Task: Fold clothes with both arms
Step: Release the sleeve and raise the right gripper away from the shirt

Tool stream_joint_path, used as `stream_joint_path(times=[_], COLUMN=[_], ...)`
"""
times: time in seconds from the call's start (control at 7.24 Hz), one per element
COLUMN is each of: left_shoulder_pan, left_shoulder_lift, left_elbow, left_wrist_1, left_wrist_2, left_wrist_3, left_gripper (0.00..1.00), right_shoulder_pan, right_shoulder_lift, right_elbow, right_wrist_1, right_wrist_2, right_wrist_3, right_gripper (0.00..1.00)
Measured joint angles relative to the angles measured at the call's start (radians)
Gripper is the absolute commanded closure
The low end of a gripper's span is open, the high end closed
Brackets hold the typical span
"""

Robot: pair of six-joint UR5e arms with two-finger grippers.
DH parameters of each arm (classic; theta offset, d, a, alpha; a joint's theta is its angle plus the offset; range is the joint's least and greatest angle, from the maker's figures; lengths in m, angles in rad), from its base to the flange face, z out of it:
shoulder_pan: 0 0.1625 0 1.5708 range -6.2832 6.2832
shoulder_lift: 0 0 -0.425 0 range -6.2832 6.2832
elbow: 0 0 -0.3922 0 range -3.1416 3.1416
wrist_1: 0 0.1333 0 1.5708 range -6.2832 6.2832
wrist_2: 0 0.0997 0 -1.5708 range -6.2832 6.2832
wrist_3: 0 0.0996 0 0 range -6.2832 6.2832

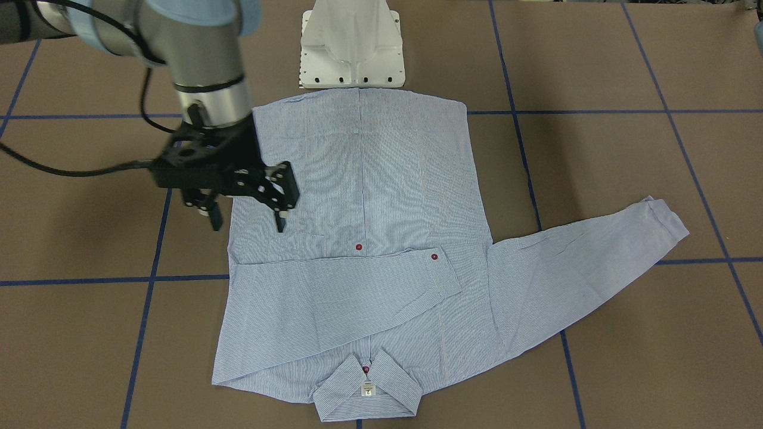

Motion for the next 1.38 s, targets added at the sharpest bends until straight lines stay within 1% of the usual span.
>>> stream_joint_path(times=[0.14, 0.28, 0.41, 0.69, 0.83, 0.97, 1.1, 1.38], left_shoulder_pan=[0.048, 0.080, 0.117, 0.240, 0.307, 0.374, 0.436, 0.560], left_shoulder_lift=[0.010, 0.015, 0.017, 0.019, 0.020, 0.021, 0.021, 0.022], left_elbow=[0.083, 0.176, 0.234, 0.268, 0.275, 0.283, 0.289, 0.302], left_wrist_1=[-0.164, -0.342, -0.462, -0.559, -0.588, -0.612, -0.624, -0.628], left_wrist_2=[0.005, 0.016, 0.050, 0.193, 0.272, 0.347, 0.416, 0.546], left_wrist_3=[-0.122, -0.240, -0.348, -0.560, -0.670, -0.766, -0.843, -0.971], left_gripper=[0.00, 0.00, 0.00, 0.00, 0.02, 0.11, 0.15, 0.17], right_shoulder_pan=[0.097, 0.182, 0.252, 0.388, 0.434, 0.457, 0.467, 0.475], right_shoulder_lift=[-0.108, -0.196, -0.286, -0.473, -0.540, -0.581, -0.601, -0.611], right_elbow=[0.087, 0.140, 0.172, 0.178, 0.177, 0.176, 0.178, 0.183], right_wrist_1=[-0.002, 0.006, 0.043, 0.209, 0.275, 0.320, 0.344, 0.358], right_wrist_2=[0.121, 0.223, 0.300, 0.457, 0.504, 0.525, 0.533, 0.537], right_wrist_3=[-0.129, -0.229, -0.313, -0.426, -0.446, -0.453, -0.455, -0.456], right_gripper=[0.00, 0.00, 0.00, 0.00, 0.00, 0.00, 0.00, 0.00])
